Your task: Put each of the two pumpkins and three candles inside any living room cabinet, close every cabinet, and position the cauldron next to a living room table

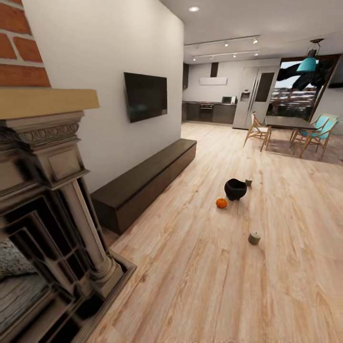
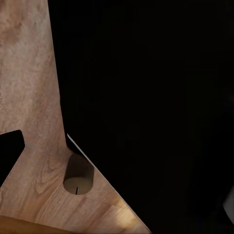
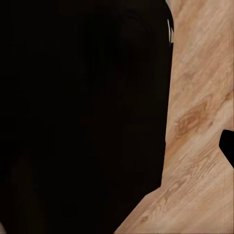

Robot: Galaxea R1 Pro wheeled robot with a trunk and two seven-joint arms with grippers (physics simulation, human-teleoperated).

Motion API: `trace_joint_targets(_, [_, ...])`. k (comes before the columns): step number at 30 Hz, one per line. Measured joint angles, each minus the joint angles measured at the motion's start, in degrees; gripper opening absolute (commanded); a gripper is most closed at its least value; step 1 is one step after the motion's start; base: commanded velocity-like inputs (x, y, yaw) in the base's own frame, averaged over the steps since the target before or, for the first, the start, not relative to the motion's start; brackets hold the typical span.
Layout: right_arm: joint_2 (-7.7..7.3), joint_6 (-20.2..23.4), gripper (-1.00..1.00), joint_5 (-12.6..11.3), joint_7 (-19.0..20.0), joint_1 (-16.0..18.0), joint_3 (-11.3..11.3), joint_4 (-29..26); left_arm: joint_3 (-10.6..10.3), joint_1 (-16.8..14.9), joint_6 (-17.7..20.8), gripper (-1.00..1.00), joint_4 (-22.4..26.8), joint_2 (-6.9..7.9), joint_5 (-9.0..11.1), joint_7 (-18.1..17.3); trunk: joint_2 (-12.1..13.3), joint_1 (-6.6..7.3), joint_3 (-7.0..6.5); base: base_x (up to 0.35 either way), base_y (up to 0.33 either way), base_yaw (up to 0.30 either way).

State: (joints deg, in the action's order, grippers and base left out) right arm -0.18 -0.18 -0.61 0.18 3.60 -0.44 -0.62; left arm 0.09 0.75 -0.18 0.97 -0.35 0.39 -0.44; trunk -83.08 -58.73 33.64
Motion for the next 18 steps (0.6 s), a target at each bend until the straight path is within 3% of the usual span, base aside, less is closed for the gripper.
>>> trace_joint_targets(11, [0.00, 0.00, 1.00, 0.00, 0.00, 0.00, 0.00, 0.00, 0.00, -0.02, 0.00, 1.00, 0.00, 0.00, 0.03, 0.00, 0.00, 0.00, 0.69, 0.000, 0.000, -0.218])
trace_joint_targets(18, [0.00, 0.10, 1.00, 0.70, 0.00, 0.00, 0.56, -0.08, 0.00, -0.03, 0.00, 1.00, 0.02, 0.00, 0.03, 0.00, 0.00, 0.00, 0.83, 0.000, 0.000, -0.039])
